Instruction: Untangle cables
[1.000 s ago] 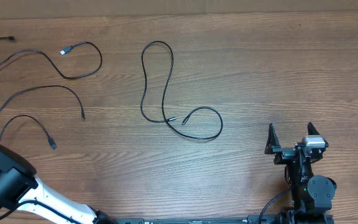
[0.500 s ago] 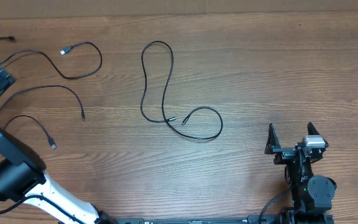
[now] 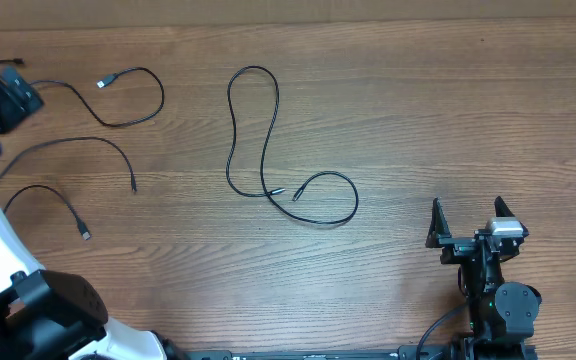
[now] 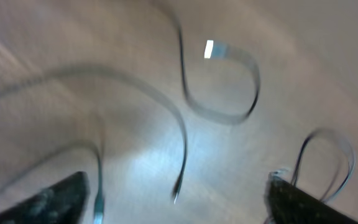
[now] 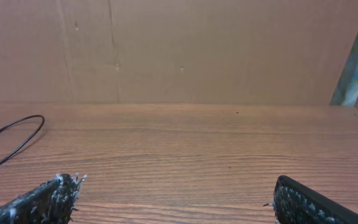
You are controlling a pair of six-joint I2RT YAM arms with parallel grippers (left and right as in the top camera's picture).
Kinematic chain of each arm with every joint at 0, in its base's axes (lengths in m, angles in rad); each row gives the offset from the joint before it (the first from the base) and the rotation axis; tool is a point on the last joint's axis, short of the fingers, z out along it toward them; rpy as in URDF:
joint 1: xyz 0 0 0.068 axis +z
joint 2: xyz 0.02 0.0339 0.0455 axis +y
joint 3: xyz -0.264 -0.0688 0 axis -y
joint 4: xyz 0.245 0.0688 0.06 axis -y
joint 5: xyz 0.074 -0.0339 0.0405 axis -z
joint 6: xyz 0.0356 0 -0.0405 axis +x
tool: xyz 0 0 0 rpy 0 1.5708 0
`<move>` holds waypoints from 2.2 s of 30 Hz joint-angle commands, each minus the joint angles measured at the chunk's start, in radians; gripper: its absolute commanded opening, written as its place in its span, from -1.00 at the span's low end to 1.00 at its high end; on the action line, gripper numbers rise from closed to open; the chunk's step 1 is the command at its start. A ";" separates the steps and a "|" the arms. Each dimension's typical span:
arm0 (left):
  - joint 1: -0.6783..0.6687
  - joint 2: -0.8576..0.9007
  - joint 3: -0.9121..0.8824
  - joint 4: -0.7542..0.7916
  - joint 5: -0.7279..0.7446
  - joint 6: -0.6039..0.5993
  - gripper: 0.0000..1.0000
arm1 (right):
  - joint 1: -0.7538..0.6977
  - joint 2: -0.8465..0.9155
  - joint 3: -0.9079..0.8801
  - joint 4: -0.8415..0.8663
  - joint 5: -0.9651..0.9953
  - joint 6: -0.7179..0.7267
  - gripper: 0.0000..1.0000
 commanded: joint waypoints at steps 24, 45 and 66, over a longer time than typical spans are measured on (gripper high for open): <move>-0.079 -0.264 -0.298 -0.211 0.005 -0.069 0.52 | -0.001 -0.009 -0.010 0.006 -0.001 0.003 1.00; -0.056 -0.287 -0.778 0.256 -0.348 -0.352 0.98 | -0.001 -0.009 -0.010 0.006 -0.001 0.003 1.00; 0.035 -0.001 -0.778 0.388 -0.351 -0.336 0.99 | -0.001 -0.009 -0.010 0.006 -0.001 0.003 1.00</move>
